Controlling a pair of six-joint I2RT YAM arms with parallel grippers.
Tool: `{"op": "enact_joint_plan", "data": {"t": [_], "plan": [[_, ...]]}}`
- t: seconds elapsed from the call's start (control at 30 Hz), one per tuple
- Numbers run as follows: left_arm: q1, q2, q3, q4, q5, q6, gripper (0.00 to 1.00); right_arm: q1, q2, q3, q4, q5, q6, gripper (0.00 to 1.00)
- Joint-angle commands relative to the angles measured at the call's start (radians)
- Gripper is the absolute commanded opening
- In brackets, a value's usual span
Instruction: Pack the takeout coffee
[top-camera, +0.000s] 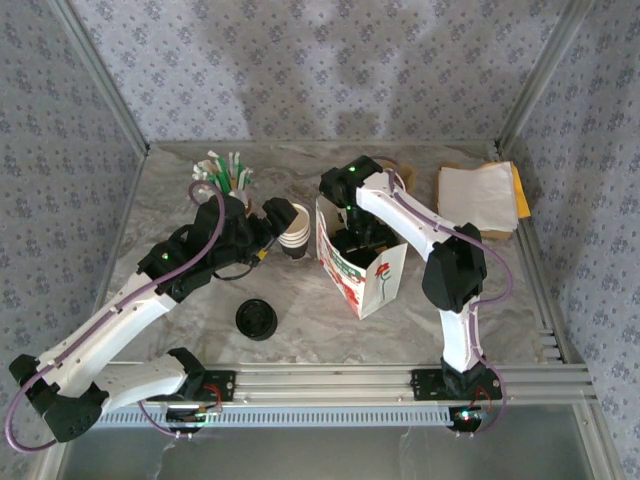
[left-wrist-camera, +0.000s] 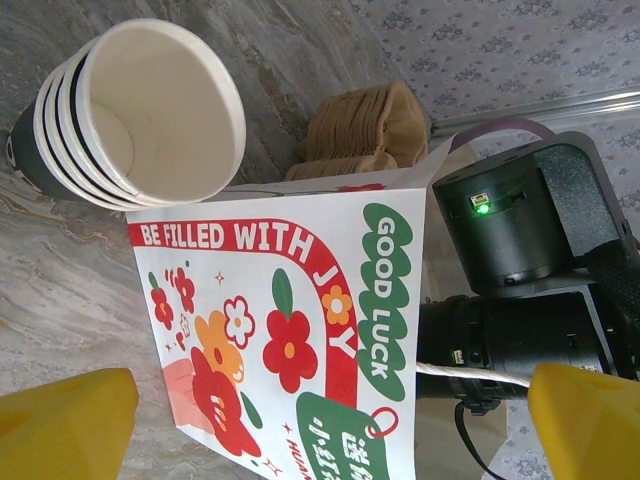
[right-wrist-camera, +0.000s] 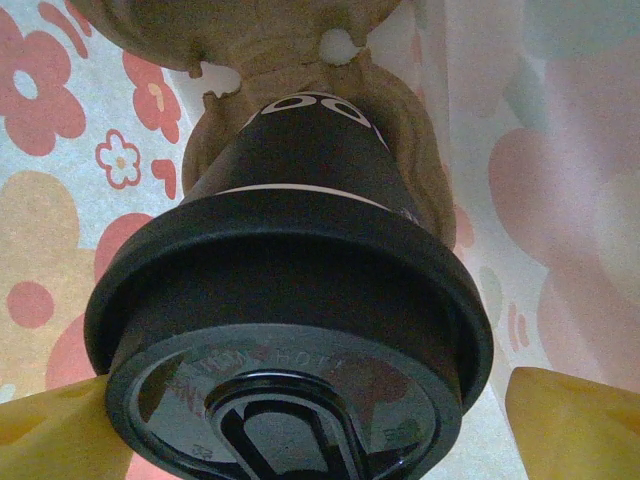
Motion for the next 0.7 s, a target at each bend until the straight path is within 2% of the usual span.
{"op": "enact_joint_plan", "data": {"t": [0.0, 0.67], "plan": [[-0.009, 0.002, 0.037, -0.001, 0.003, 0.019, 1.0, 0.003, -0.014, 0.013, -0.106, 0.02, 0.001, 0.95], [-0.01, 0.001, 0.038, 0.001, 0.002, 0.019, 1.0, 0.001, -0.017, 0.018, -0.112, 0.023, 0.003, 0.96]]}}
